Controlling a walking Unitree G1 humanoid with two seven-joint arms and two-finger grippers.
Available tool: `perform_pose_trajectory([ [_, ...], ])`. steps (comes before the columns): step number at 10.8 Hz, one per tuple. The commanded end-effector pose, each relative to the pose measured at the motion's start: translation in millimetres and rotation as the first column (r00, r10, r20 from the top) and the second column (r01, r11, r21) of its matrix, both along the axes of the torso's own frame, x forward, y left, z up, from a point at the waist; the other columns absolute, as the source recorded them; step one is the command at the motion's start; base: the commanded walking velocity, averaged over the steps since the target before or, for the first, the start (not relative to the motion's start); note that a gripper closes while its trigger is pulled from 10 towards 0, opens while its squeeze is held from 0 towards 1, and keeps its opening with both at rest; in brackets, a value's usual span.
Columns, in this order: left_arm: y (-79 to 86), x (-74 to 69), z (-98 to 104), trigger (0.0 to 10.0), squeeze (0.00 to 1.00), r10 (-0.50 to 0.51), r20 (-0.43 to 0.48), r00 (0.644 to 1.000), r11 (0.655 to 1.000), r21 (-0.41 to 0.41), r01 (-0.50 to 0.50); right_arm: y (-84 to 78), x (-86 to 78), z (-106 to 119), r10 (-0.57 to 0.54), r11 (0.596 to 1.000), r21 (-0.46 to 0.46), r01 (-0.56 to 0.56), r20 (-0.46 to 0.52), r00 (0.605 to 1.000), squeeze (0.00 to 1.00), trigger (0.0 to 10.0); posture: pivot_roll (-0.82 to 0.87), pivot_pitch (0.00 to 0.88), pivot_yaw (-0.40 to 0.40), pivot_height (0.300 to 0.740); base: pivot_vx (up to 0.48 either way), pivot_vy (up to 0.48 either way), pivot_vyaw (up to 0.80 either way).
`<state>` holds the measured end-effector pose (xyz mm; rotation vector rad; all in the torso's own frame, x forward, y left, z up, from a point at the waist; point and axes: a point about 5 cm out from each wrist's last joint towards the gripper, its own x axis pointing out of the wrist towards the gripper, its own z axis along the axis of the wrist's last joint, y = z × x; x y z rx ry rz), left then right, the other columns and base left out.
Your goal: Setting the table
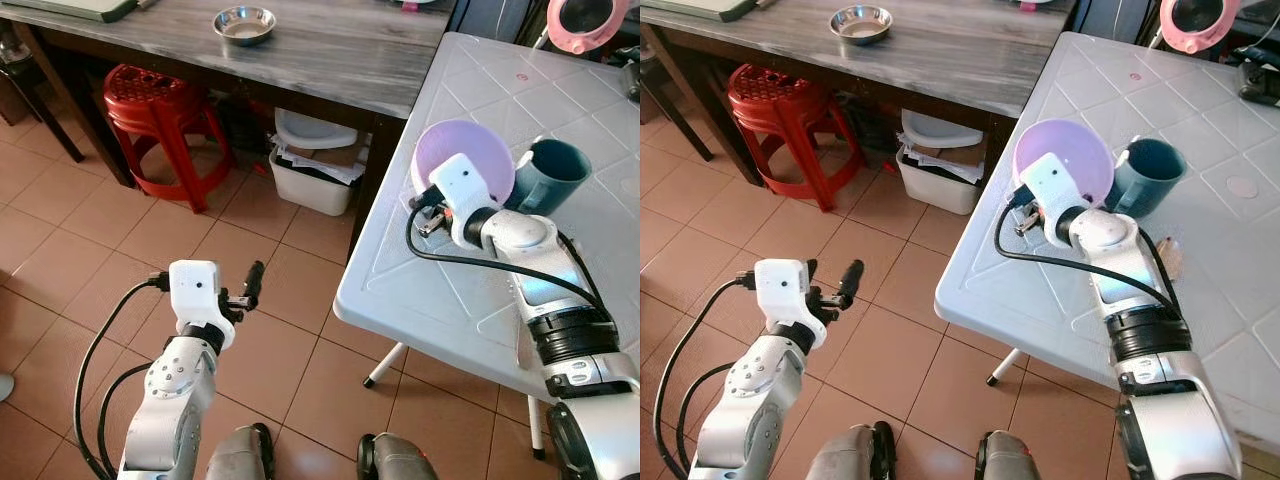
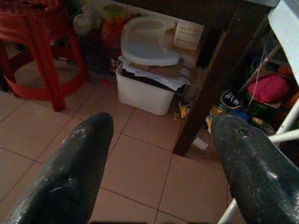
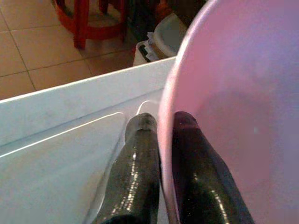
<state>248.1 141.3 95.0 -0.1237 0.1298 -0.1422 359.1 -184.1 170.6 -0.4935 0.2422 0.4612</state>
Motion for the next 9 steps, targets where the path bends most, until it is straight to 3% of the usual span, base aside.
perform_pose_trajectory([
  [1, 3.9, -1.0, -2.2, 10.0, 0.00, 0.014, -0.007, 1.000, 1.000, 0.013, -0.014, -3.2, -2.5, -8.2, -0.007, 1.000, -0.008, 0.007, -0.034, 0.999, 0.00, 0.0, -0.01, 0.173, -0.002, 0.740, 0.000, 0.000, 0.00],
  [5, 3.3, 0.5, -2.0, 10.0, 0.00, 0.013, -0.007, 1.000, 1.000, 0.015, -0.013, -3.8, -3.8, -11.5, -0.029, 1.000, -0.002, 0.029, -0.006, 1.000, 0.00, 0.0, 0.00, 0.168, 0.001, 0.740, 0.000, 0.000, 0.00],
  [7, 8.0, 2.1, -1.9, 10.0, 0.00, 0.043, -0.004, 0.999, 0.999, 0.016, -0.042, 6.7, -2.7, 4.9, -0.018, 0.997, 0.081, 0.007, 0.133, 0.991, 0.00, 0.0, 0.00, 0.168, 0.000, 0.740, 0.000, 0.000, 0.00],
  [9, 11.5, 3.9, 0.0, 10.0, 0.00, 0.068, 0.015, 0.998, 0.998, 0.004, -0.068, 28.8, -20.1, 9.5, -0.020, 0.983, 0.182, -0.036, 0.293, 0.956, 0.00, 0.0, 0.00, 0.161, -0.009, 0.740, 0.000, 0.476, 0.00],
])
